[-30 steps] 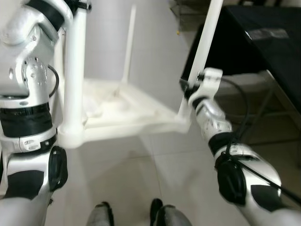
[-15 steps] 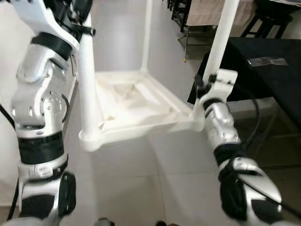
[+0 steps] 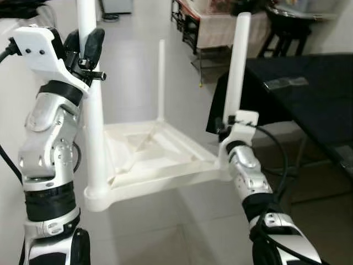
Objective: Building children table
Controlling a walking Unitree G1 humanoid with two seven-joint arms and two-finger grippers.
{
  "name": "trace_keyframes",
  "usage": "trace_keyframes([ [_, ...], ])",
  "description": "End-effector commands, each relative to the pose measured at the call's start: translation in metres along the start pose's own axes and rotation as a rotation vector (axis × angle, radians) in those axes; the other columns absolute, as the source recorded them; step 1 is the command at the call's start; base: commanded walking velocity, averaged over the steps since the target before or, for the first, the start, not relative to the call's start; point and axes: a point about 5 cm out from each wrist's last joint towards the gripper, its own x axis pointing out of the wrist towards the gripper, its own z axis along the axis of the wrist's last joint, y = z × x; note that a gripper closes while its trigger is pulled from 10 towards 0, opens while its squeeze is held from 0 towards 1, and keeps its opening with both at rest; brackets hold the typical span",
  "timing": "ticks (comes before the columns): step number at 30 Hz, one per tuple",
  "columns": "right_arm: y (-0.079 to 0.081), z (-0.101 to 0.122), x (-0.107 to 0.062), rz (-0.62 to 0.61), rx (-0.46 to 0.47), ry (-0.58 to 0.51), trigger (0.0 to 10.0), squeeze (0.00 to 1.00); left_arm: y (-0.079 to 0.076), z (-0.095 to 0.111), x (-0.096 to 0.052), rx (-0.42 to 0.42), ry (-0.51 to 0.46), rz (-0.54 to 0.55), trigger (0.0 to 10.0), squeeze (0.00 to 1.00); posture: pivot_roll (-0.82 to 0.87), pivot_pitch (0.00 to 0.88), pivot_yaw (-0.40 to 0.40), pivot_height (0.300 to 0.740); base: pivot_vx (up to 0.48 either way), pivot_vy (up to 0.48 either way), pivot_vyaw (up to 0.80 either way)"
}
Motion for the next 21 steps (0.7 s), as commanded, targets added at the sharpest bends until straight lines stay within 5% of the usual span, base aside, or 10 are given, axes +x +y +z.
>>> trace_keyframes([
  [1,0.075,0.091,0.003,0.259,0.104,-0.380,0.0,0.00,-0.053,-0.031,0.002,-0.103,0.131,-0.243,10.0,0.00,0.19,0.000,-0.046,0.740,0.368,0.000,-0.80],
  [7,0.077,0.111,0.001,0.268,0.135,-0.446,0.0,0.00,-0.060,-0.019,0.009,-0.066,0.087,-0.298,10.0,0.00,0.19,0.000,-0.039,0.740,0.369,0.000,-0.80],
  [13,0.067,0.166,0.005,0.224,0.133,-0.644,0.0,0.00,-0.078,0.031,0.044,0.048,-0.110,-0.409,10.0,0.00,0.20,0.000,-0.026,0.740,0.371,0.000,-0.80],
  [21,0.062,0.189,0.010,0.258,0.160,-0.704,0.0,0.00,-0.097,0.065,0.066,0.180,-0.261,-0.431,10.0,0.00,0.19,0.000,-0.010,0.740,0.360,0.000,-0.75],
])
